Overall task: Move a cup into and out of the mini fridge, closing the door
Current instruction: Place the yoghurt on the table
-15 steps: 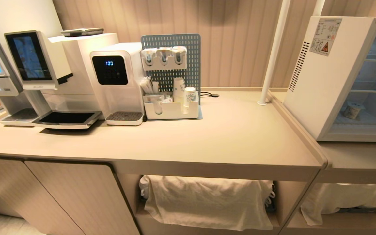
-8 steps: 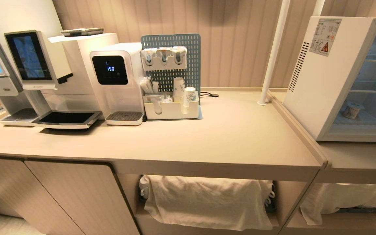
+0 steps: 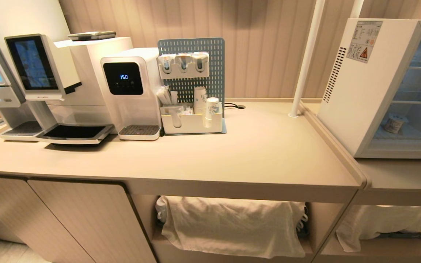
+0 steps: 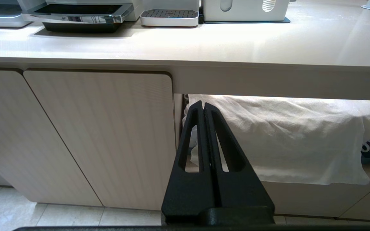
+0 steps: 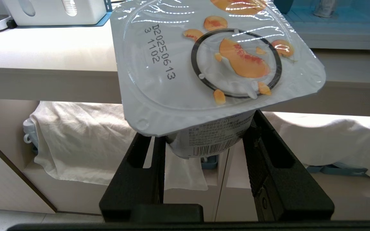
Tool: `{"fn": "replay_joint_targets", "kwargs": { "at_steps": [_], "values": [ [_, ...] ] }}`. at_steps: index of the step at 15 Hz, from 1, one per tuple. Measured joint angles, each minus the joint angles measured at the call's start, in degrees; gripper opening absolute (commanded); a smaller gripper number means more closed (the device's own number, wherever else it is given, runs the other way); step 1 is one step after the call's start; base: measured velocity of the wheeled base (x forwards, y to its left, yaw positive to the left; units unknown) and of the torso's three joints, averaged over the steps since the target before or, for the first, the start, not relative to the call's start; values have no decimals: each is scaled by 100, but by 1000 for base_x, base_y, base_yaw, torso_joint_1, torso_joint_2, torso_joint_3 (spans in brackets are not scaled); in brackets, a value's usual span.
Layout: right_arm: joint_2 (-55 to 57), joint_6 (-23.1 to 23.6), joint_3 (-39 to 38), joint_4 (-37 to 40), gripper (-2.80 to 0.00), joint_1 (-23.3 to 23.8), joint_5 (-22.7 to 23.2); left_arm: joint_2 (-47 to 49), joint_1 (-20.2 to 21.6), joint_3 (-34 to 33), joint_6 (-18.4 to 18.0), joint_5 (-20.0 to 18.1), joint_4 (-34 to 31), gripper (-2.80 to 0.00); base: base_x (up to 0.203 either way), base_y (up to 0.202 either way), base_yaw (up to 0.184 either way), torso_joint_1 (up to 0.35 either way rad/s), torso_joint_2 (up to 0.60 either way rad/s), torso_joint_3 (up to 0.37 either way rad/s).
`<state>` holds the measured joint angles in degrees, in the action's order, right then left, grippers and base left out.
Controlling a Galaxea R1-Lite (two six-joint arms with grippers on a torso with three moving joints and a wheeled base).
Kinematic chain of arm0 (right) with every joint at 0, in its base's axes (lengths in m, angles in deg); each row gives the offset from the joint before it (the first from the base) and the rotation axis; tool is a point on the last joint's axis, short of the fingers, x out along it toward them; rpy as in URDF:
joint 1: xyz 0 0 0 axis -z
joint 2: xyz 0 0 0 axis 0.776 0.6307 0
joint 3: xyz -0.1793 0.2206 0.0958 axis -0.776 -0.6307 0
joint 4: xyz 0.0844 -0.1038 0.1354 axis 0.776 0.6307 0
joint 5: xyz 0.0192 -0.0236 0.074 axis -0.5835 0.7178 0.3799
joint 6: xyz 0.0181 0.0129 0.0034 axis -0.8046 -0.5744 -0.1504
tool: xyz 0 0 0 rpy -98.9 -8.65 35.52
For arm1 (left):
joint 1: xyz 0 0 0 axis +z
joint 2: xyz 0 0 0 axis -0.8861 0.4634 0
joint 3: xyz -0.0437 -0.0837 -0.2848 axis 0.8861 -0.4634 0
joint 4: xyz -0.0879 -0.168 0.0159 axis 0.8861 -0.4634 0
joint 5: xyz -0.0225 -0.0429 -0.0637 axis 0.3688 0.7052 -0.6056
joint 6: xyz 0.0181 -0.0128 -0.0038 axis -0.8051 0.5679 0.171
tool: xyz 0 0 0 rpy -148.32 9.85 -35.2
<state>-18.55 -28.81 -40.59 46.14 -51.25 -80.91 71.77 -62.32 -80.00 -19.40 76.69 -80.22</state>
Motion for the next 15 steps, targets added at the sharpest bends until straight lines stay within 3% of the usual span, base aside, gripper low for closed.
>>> {"fn": "replay_joint_targets", "kwargs": {
  "at_steps": [15],
  "values": [
    [2,-9,7,-2,-280,0,-1,0,0,0,-6,2,2,-280,0,0,0,0,0,0]
  ]
}}
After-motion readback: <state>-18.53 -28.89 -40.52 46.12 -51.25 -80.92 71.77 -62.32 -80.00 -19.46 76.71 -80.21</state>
